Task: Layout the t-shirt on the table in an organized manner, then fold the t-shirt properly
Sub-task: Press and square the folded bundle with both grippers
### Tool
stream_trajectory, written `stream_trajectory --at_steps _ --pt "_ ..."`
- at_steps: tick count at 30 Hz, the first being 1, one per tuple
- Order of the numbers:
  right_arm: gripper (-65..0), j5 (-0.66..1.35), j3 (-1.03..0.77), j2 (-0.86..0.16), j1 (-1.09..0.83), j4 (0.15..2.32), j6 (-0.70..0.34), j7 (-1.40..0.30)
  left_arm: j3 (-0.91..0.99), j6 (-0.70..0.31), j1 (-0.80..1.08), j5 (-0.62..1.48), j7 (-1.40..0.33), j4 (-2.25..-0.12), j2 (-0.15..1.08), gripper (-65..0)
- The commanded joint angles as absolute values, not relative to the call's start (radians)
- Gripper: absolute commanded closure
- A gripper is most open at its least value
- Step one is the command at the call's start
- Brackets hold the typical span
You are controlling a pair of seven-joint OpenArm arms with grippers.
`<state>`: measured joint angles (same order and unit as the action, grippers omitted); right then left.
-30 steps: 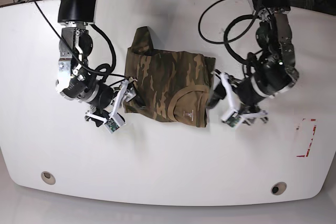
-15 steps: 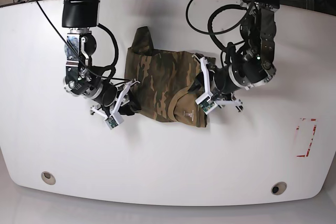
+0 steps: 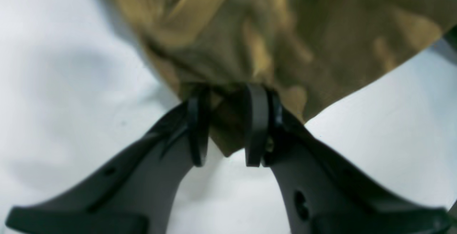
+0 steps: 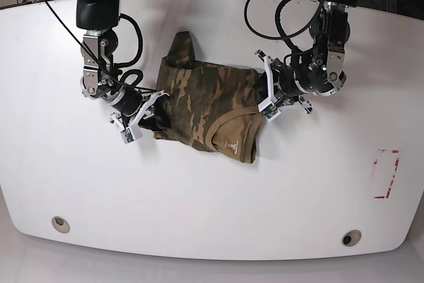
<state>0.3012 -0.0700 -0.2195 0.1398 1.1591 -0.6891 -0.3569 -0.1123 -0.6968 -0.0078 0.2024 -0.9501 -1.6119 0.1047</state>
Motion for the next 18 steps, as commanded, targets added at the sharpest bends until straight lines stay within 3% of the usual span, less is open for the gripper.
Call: stream_trajectory --at_steps 1,18 --pt "-12.4 0.317 -0.074 -0.242 0.124 1.202 -0.698 -0.344 -0.120 -0.698 -0.064 0.219 -0.929 -1.615 0.099 -13.6" --pt "-12.4 0.317 -0.114 -0.196 -0.139 1.560 -0.698 -0.437 -0.275 -0.698 -0.352 0.222 -0.846 -1.288 0.099 -13.8"
